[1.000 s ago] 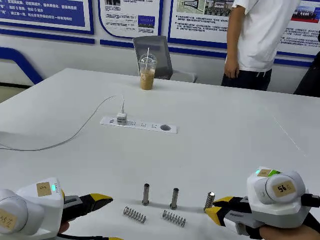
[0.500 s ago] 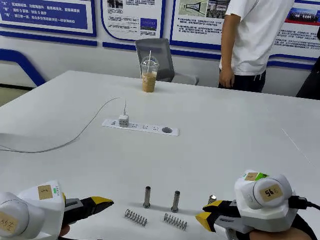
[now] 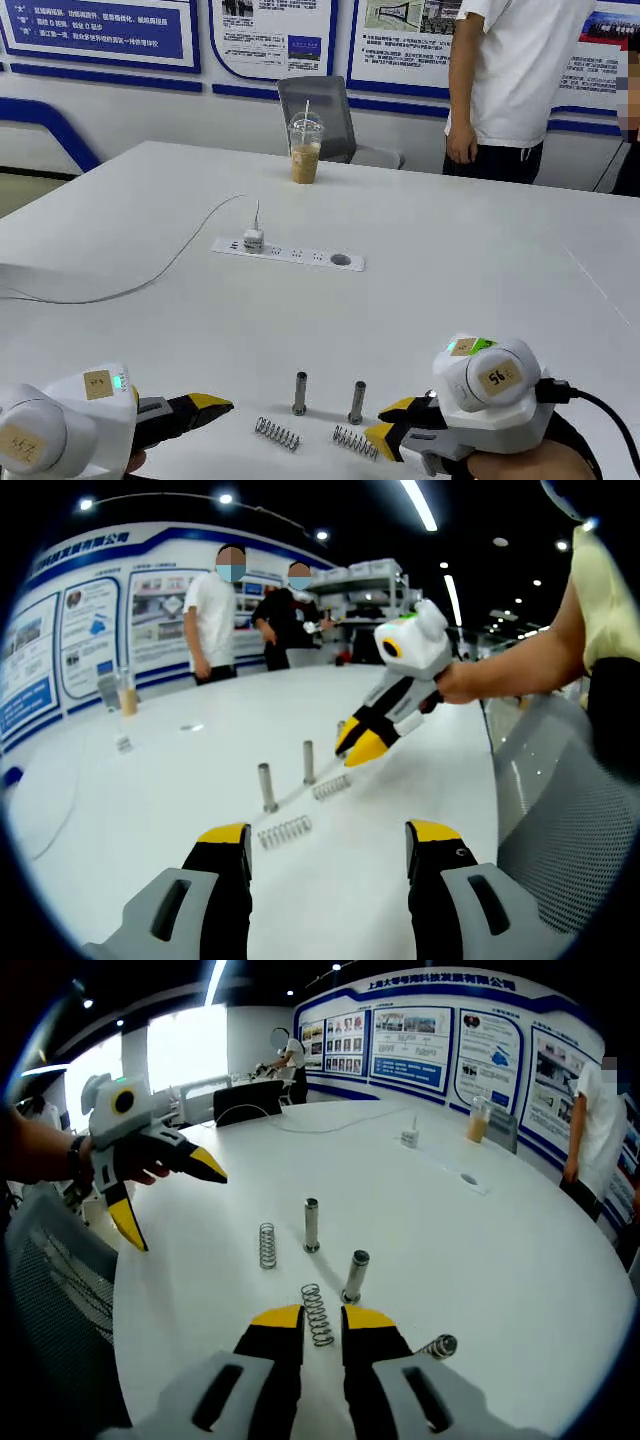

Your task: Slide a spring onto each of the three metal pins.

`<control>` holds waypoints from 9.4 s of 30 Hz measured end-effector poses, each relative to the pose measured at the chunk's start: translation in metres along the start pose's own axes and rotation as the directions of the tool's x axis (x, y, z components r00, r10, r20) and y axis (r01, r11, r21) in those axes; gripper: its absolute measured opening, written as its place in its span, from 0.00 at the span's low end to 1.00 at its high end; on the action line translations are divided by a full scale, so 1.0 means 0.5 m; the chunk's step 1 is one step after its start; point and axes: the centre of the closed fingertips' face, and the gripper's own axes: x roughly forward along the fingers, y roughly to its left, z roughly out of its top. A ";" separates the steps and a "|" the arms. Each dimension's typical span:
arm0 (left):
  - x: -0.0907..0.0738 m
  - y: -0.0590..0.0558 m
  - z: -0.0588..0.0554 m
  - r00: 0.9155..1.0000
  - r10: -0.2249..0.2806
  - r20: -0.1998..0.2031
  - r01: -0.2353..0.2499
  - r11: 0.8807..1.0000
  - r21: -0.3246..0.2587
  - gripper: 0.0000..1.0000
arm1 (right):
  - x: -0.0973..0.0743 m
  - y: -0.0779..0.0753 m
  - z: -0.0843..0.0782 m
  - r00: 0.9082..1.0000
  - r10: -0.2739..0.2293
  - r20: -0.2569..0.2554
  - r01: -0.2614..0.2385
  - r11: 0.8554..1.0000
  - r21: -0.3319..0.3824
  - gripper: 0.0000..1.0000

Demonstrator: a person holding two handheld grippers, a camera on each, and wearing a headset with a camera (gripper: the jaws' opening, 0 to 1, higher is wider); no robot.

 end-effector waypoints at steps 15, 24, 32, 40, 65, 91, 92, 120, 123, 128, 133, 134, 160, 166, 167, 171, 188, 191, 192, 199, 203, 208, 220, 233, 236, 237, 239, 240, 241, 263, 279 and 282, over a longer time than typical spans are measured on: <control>0.002 0.002 -0.005 1.000 0.000 -0.002 0.000 1.000 -0.008 0.63 | 0.050 0.020 0.004 0.997 0.049 -0.062 -0.053 0.996 -0.072 0.16; 0.004 0.002 -0.011 1.000 -0.001 -0.003 0.001 1.000 -0.013 0.63 | 0.074 0.023 0.001 0.992 0.069 -0.103 -0.079 0.992 -0.096 0.16; 0.003 0.002 -0.015 1.000 0.001 -0.006 -0.001 1.000 -0.020 0.63 | 0.084 0.025 -0.006 0.987 0.081 -0.141 -0.099 0.987 -0.124 0.16; 0.004 0.004 -0.017 1.000 0.003 -0.007 -0.003 1.000 -0.022 0.63 | 0.094 0.025 -0.018 0.981 0.089 -0.174 -0.114 0.984 -0.139 0.15; 0.004 -0.001 -0.019 1.000 0.004 -0.009 -0.004 1.000 -0.024 0.63 | 0.102 0.026 -0.025 0.972 0.120 -0.200 -0.137 0.988 -0.072 0.12; 0.006 -0.005 -0.006 1.000 -0.006 -0.003 0.006 1.000 -0.002 0.63 | 0.024 0.033 0.020 0.994 0.076 -0.077 -0.082 0.994 -0.074 0.12; 0.006 -0.005 -0.005 1.000 -0.007 -0.003 0.007 1.000 -0.001 0.63 | 0.022 0.033 0.022 0.995 0.075 -0.072 -0.081 0.994 -0.072 0.12; 0.008 -0.005 0.004 1.000 -0.007 0.002 0.007 1.000 0.008 0.63 | -0.036 0.009 0.102 0.994 0.028 0.106 -0.026 0.999 -0.026 0.12; 0.008 -0.005 0.004 1.000 -0.007 0.003 0.007 1.000 0.009 0.63 | -0.041 0.003 0.115 0.991 0.021 0.133 -0.018 1.000 -0.022 0.12; 0.008 -0.006 0.004 1.000 -0.007 0.002 0.007 1.000 0.009 0.63 | -0.048 -0.007 0.135 0.984 0.008 0.177 -0.006 1.000 -0.012 0.12; 0.006 -0.005 0.003 1.000 -0.005 0.001 0.005 1.000 0.008 0.63 | -0.050 -0.015 0.148 0.978 -0.004 0.209 0.005 1.000 -0.003 0.12; 0.006 -0.005 0.003 1.000 -0.004 0.001 0.004 1.000 0.007 0.63 | -0.050 -0.018 0.151 0.976 -0.007 0.216 0.007 1.000 0.004 0.12; 0.005 0.001 -0.007 1.000 0.002 -0.007 -0.002 1.000 -0.002 0.63 | -0.025 -0.060 0.164 0.941 -0.053 0.335 0.022 0.995 0.095 0.12; 0.006 0.001 -0.007 1.000 0.002 -0.007 -0.002 1.000 -0.004 0.63 | -0.017 -0.063 0.155 0.941 -0.057 0.332 0.026 0.995 0.097 0.12; 0.006 0.001 -0.007 1.000 0.002 -0.007 -0.002 1.000 -0.005 0.63 | -0.016 -0.063 0.154 0.941 -0.056 0.332 0.025 0.995 0.098 0.12; 0.004 0.001 -0.009 1.000 0.002 -0.008 -0.002 1.000 -0.007 0.63 | -0.013 -0.065 0.150 0.941 -0.056 0.333 0.023 0.994 0.104 0.12; 0.004 0.003 -0.012 1.000 0.003 -0.013 -0.003 1.000 -0.008 0.62 | -0.007 -0.057 0.129 0.934 -0.045 0.353 0.017 0.996 0.084 0.12; 0.004 0.003 -0.012 1.000 0.001 -0.013 -0.001 1.000 -0.008 0.62 | -0.006 -0.057 0.121 0.934 -0.047 0.354 0.018 0.996 0.084 0.12; 0.004 0.003 -0.012 1.000 0.001 -0.013 -0.001 1.000 -0.008 0.63 | -0.005 -0.058 0.118 0.935 -0.048 0.352 0.018 0.996 0.086 0.12; 0.005 0.001 -0.013 1.000 -0.002 -0.015 0.002 1.000 -0.007 0.63 | 0.004 -0.054 0.103 0.940 -0.048 0.338 0.020 0.996 0.088 0.12; 0.004 0.002 -0.013 1.000 -0.002 -0.016 0.001 1.000 -0.008 0.63 | 0.009 -0.053 0.096 0.945 -0.048 0.323 0.022 0.996 0.082 0.12; 0.004 0.001 -0.014 1.000 -0.002 -0.016 0.002 1.000 -0.010 0.63 | 0.015 -0.051 0.087 0.953 -0.044 0.301 0.020 0.996 0.084 0.12; 0.006 0.001 -0.016 1.000 -0.002 -0.015 0.002 1.000 -0.013 0.63 | 0.030 -0.051 0.068 0.968 -0.051 0.246 0.035 0.997 0.067 0.12; 0.004 0.004 -0.018 1.000 0.003 -0.013 -0.003 1.000 -0.020 0.63 | 0.042 -0.052 0.053 0.977 -0.050 0.205 0.037 0.997 0.068 0.12; 0.004 0.004 -0.019 1.000 0.002 -0.013 -0.002 1.000 -0.020 0.63 | 0.045 -0.052 0.049 0.979 -0.050 0.197 0.037 0.997 0.068 0.12; 0.004 0.004 -0.019 1.000 0.002 -0.013 -0.002 1.000 -0.019 0.63 | 0.046 -0.052 0.047 0.980 -0.049 0.194 0.037 0.997 0.069 0.12; 0.004 0.004 -0.019 1.000 0.003 -0.012 -0.003 1.000 -0.021 0.63 | 0.046 -0.052 0.047 0.980 -0.051 0.193 0.039 0.997 0.067 0.12; 0.004 0.004 -0.019 1.000 0.003 -0.012 -0.004 1.000 -0.021 0.63 | 0.047 -0.052 0.046 0.980 -0.051 0.192 0.038 0.997 0.067 0.12; 0.004 0.004 -0.019 1.000 0.003 -0.012 -0.004 1.000 -0.021 0.63 | 0.047 -0.051 0.045 0.981 -0.050 0.189 0.038 0.997 0.067 0.12; 0.005 0.005 -0.015 1.000 0.003 -0.004 -0.003 1.000 -0.017 0.63 | 0.031 -0.041 0.007 0.988 -0.050 0.146 0.041 0.997 0.064 0.16; 0.005 0.005 -0.011 1.000 0.003 0.000 -0.003 1.000 -0.013 0.63 | 0.038 0.033 0.003 0.989 0.022 0.143 -0.029 0.999 0.045 0.17; 0.004 0.005 -0.010 1.000 0.004 0.001 -0.004 1.000 -0.013 0.63 | 0.046 0.046 0.011 0.988 0.041 0.147 -0.047 0.998 0.037 0.17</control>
